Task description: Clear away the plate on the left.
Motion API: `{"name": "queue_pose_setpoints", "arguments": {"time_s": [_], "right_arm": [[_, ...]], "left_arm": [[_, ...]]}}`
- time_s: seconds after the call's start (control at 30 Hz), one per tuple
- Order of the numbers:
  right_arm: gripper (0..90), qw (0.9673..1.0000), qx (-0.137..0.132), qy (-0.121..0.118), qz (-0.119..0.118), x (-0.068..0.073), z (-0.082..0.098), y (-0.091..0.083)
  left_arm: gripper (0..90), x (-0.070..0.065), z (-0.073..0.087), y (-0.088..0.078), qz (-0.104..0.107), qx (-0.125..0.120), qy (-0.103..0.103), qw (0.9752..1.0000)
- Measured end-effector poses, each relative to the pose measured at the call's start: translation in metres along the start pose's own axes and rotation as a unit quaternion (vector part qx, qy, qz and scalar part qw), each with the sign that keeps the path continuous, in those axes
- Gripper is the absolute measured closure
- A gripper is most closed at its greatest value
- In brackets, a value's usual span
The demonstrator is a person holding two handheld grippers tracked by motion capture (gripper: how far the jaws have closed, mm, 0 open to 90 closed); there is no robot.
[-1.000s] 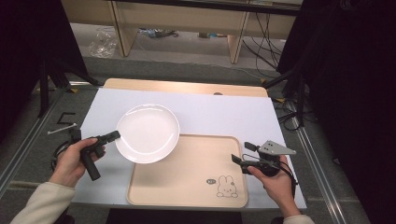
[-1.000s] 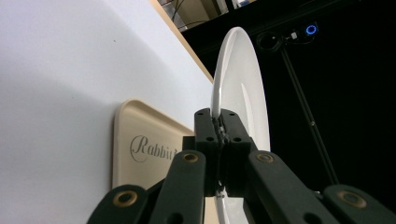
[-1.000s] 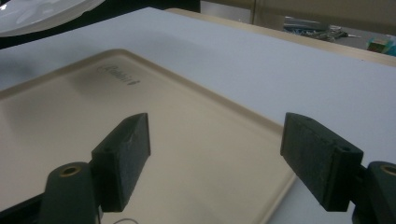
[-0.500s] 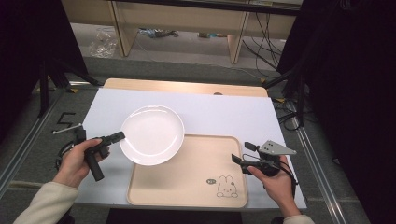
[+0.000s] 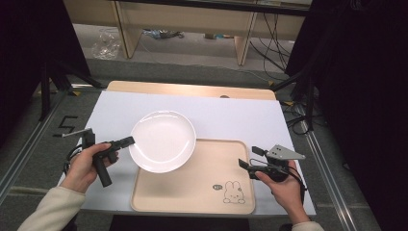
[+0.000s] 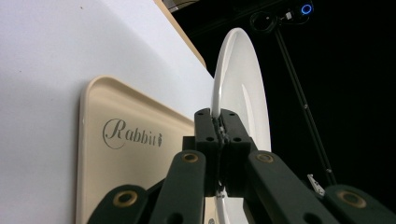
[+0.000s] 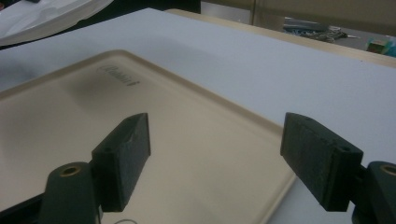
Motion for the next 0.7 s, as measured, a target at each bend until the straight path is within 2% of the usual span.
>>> {"name": "queue_pose_setpoints", "arguments": {"time_s": [0.27, 0.3, 0.53, 0.6, 0.7], "right_arm": [[25.1, 1.0000, 0.007, -0.004, -0.001, -0.001, 0.000, -0.001], [25.2, 1.0000, 0.000, 0.000, 0.000, 0.000, 0.000, 0.000], [25.1, 1.0000, -0.001, -0.001, 0.000, 0.000, 0.000, 0.000], [25.1, 1.0000, -0.001, -0.001, 0.000, 0.000, 0.000, 0.000], [25.1, 0.9999, 0.000, 0.010, -0.002, 0.001, 0.001, 0.000]], "left_arm": [[87.1, 0.000, 0.003, 0.008, 0.001, 0.008, 0.001, 1.0000], [87.1, 0.000, 0.004, 0.009, 0.001, 0.010, 0.001, 0.9999], [87.0, -0.001, 0.006, 0.019, 0.007, 0.015, -0.003, 0.9999], [87.1, -0.001, 0.007, 0.022, 0.007, 0.023, -0.001, 0.9997], [87.0, -0.001, 0.009, 0.025, 0.006, 0.025, -0.001, 0.9997]]}}
Point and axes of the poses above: each handheld gripper's, and its own axes: y roughly forward along the jaws, z roughly out of its underside, x roughly to its left, the point moved 1 cm from there along y, roughly forward along the jaws, and after that the axes turned 15 degrees about z, right-handed, at the moved point
